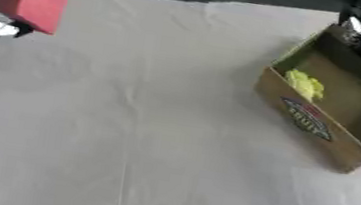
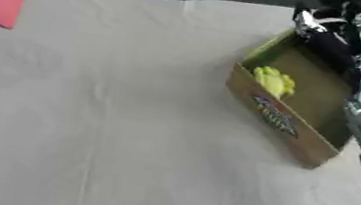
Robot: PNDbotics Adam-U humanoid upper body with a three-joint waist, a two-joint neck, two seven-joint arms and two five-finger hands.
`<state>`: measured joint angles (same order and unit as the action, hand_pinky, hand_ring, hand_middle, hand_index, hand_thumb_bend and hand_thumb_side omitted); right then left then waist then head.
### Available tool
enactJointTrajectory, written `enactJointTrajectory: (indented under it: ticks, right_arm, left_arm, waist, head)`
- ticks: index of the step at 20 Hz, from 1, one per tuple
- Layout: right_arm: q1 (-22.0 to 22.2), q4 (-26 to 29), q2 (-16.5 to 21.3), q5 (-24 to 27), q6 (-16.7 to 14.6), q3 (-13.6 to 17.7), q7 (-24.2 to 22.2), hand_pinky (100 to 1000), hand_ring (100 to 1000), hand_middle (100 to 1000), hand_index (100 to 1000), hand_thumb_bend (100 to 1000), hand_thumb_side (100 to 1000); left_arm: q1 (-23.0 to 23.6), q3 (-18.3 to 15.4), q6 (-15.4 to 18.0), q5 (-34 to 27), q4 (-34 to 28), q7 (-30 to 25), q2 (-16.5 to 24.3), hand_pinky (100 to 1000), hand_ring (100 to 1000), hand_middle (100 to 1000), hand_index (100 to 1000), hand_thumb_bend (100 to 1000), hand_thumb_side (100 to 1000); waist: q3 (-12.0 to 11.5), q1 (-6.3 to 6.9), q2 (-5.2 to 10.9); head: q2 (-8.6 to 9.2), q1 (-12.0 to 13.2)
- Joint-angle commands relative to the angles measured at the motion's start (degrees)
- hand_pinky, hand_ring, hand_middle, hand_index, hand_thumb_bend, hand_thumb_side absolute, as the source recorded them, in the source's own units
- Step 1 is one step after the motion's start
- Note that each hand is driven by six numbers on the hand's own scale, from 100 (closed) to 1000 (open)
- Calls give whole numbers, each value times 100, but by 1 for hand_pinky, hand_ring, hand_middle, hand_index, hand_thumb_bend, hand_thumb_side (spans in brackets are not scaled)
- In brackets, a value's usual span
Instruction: Pick up the objects with one hand, pass them to the other hand, and then place them into the box on the other side of the table.
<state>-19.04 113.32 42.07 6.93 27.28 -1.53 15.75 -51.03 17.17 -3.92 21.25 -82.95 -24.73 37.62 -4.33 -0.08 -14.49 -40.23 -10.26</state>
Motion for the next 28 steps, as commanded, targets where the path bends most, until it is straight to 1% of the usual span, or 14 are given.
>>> enactJointTrajectory:
  ticks: [1, 4, 8, 9, 10, 15, 18, 24, 28]
  right_arm:
    - [-171, 126, 260, -20, -118, -33, -155, 981, 770, 741, 856, 222, 552]
    - [-297, 127, 319, -88, -277, -107, -333, 979, 773, 744, 858, 222, 550]
    - [-435, 127, 401, -229, -491, -205, -603, 975, 780, 750, 860, 231, 549]
    - [-466, 127, 425, -284, -547, -236, -690, 974, 782, 750, 861, 341, 549]
    - [-501, 127, 447, -344, -613, -267, -785, 973, 784, 753, 860, 235, 548]
    - [-744, 127, 548, -646, -1016, -446, -1277, 965, 797, 767, 865, 252, 543]
    - [-948, 127, 593, -826, -1224, -613, -1621, 961, 802, 772, 866, 263, 543]
    - [-1390, 127, 586, -1181, -1390, -982, -2270, 955, 816, 784, 868, 290, 546]
    - [-1659, 127, 513, -1451, -1531, -1207, -2679, 950, 827, 795, 872, 309, 534]
  left_arm:
    - [63, -9, -219, -67, -387, 399, -77, 500, 511, 483, 547, 250, 100]
    - [214, 34, -323, -12, -549, 651, -294, 497, 508, 481, 545, 248, 100]
    - [388, 46, -355, 184, -651, 931, -645, 490, 502, 477, 542, 237, 100]
    - [433, 42, -354, 236, -670, 1012, -734, 490, 501, 476, 542, 236, 100]
    - [481, 35, -351, 282, -687, 1095, -829, 485, 498, 474, 540, 230, 100]
    - [701, 34, -276, 589, -753, 1494, -1262, 480, 494, 472, 539, 227, 100]
    - [830, 36, -194, 752, -772, 1680, -1495, 477, 492, 470, 538, 216, 100]
    - [1057, 26, -58, 774, -625, 2019, -1867, 467, 483, 464, 532, 184, 100]
    - [1122, 7, 45, 899, -521, 2177, -2015, 462, 480, 462, 530, 191, 100]
  waist:
    - [-5, -14, 177]
    - [0, -24, 179]
    - [5, -39, 179]
    - [7, -41, 179]
    - [6, -43, 180]
    - [13, -53, 185]
    - [18, -64, 192]
    - [17, -85, 208]
    - [11, -99, 213]
  head:
    - [-11, -8]
    - [-21, -16]
    - [-20, -12]
    - [-19, -8]
    - [-19, -5]
    - [-5, 12]
    - [-5, 11]
    - [3, -11]
    - [-8, -34]
